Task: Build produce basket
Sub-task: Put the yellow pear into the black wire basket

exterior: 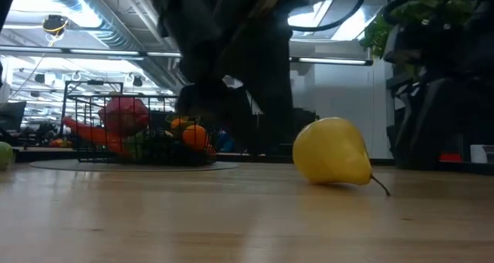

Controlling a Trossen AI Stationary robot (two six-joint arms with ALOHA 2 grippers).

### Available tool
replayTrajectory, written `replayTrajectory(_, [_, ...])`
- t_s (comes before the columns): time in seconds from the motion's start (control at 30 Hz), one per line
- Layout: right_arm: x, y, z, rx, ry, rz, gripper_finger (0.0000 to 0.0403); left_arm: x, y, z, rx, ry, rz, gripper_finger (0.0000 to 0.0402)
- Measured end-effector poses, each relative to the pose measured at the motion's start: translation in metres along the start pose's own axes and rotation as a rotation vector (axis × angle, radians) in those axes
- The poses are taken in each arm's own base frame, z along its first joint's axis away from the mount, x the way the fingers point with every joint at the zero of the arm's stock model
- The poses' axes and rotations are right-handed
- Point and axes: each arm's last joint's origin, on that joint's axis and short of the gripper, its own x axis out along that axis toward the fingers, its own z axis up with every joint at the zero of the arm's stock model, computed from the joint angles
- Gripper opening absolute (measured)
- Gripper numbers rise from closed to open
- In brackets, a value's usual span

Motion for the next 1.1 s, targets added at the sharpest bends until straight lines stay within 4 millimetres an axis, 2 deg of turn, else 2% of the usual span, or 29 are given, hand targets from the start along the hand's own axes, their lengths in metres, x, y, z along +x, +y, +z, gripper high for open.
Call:
replayTrajectory(0.23, [0.007, -0.01, 0.01, 0.043, -0.044, -0.055, 0.0202, 0.0, -0.001, -0.001, 0.002, 0.002, 0.001, 0.0243])
replayTrajectory(0.5, [0.038, -0.01, 0.018, -0.004, -0.081, -0.066, 0.0202, 0.0, -0.001, -0.001, 0.001, 0.001, 0.001, 0.0243])
replayTrajectory(0.7, [0.05, -0.019, 0.043, -0.013, -0.118, -0.112, 0.0202, 0.0, -0.001, -0.001, 0.001, -0.002, 0.003, 0.0243])
replayTrajectory(0.87, [0.051, -0.026, 0.07, -0.056, -0.185, -0.106, 0.0202, 0.0, 0.0, -0.001, 0.001, -0.007, 0.008, 0.0243])
replayTrajectory(1.1, [0.038, -0.033, 0.08, -0.012, -0.037, -0.148, 0.0202, 0.0, 0.001, -0.002, 0.007, 0.005, 0.023, 0.0243])
